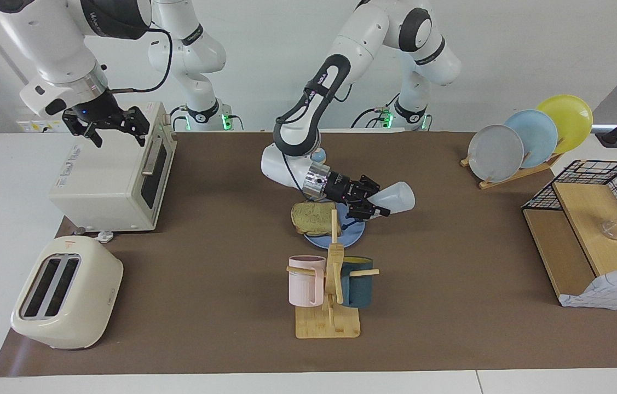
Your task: Put bread on plate and add seasoning
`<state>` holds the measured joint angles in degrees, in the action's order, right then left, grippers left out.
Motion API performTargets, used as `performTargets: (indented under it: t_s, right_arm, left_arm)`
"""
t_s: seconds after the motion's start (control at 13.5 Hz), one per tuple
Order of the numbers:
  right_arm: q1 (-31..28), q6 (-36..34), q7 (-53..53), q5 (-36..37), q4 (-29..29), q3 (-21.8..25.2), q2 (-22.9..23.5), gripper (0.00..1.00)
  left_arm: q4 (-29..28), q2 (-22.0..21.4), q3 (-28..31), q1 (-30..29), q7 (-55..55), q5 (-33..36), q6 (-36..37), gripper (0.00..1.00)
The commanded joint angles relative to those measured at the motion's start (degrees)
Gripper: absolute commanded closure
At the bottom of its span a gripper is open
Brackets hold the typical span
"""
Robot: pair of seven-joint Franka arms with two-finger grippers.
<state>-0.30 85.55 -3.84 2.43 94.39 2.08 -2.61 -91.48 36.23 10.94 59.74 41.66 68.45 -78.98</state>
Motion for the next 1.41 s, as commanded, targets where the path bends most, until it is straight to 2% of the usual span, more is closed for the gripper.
performTargets:
  t_s: [0.0,0.3,0.89,1.11,1.33]
  right_arm:
    - [-0.49,0.14,-1.70,-1.11,0.80,-0.06,-0.64,0.00]
    - [-0.49,0.14,-1.70,-1.11,0.80,-0.06,-0.64,0.00]
    - [-0.49,0.14,-1.70,-1.11,0.80,-0.06,-0.64,0.00]
    - [-0.49,0.14,-1.70,-1.11,0.80,-0.06,-0.64,0.00]
    - [-0.49,0.14,-1.70,-1.11,0.80,-0.06,-0.64,0.00]
  left_arm:
    - [0.78,0.50,0.84,-0.24,0.44,3.09,1.11,1.00]
    - [0.87,0.42,0.58,0.81,0.44,2.48,2.94,1.00]
    - [1.31,-0.20,0.49,10.83,0.53,-2.36,9.89,1.00]
    - [1.31,-0.11,0.66,9.70,0.44,-1.66,8.76,1.00]
    - [1.22,0.06,0.84,5.31,0.35,-0.17,6.13,1.00]
